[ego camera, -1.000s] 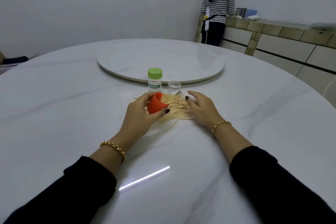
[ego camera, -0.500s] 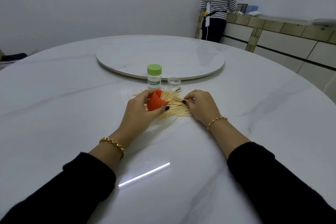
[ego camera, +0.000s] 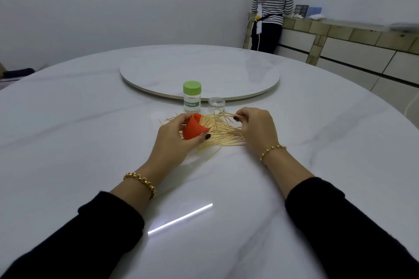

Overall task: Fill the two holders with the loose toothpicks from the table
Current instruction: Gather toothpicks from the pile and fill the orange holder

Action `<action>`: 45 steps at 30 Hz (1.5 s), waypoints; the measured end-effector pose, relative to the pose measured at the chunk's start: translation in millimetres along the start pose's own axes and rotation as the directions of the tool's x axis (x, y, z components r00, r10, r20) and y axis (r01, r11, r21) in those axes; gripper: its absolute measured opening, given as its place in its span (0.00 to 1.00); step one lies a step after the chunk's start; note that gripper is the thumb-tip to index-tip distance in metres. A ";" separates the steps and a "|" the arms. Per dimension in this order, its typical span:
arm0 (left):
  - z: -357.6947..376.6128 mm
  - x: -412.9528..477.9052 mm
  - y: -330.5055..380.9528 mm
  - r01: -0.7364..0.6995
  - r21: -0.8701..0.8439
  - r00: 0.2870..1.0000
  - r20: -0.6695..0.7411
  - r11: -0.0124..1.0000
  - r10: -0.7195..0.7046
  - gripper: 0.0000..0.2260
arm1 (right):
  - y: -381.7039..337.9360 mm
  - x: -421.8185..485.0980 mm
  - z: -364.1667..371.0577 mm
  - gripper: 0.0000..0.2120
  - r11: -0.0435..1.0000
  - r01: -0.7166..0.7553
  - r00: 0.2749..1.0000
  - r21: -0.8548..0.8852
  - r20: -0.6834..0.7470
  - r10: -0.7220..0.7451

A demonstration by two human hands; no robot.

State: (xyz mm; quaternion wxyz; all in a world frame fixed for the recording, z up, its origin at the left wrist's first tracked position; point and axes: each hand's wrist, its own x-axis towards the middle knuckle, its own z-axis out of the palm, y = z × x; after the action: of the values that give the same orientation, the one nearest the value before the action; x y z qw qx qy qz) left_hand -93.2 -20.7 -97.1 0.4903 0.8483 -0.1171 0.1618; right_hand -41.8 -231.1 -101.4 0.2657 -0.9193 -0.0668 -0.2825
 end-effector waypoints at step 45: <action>-0.9 -2.1 4.0 -0.004 -0.018 1.000 0.020 1.000 0.005 0.20 | -49.2 -7.9 1.4 0.10 0.768 0.630 0.746 -0.116 -0.186 -0.640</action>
State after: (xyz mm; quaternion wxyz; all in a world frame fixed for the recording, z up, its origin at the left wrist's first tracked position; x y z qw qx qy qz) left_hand -96.7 -21.8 -94.4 0.4962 0.8453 -0.1255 0.1532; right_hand -61.1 -188.3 -84.6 0.1384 -0.8114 -0.3398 -0.4550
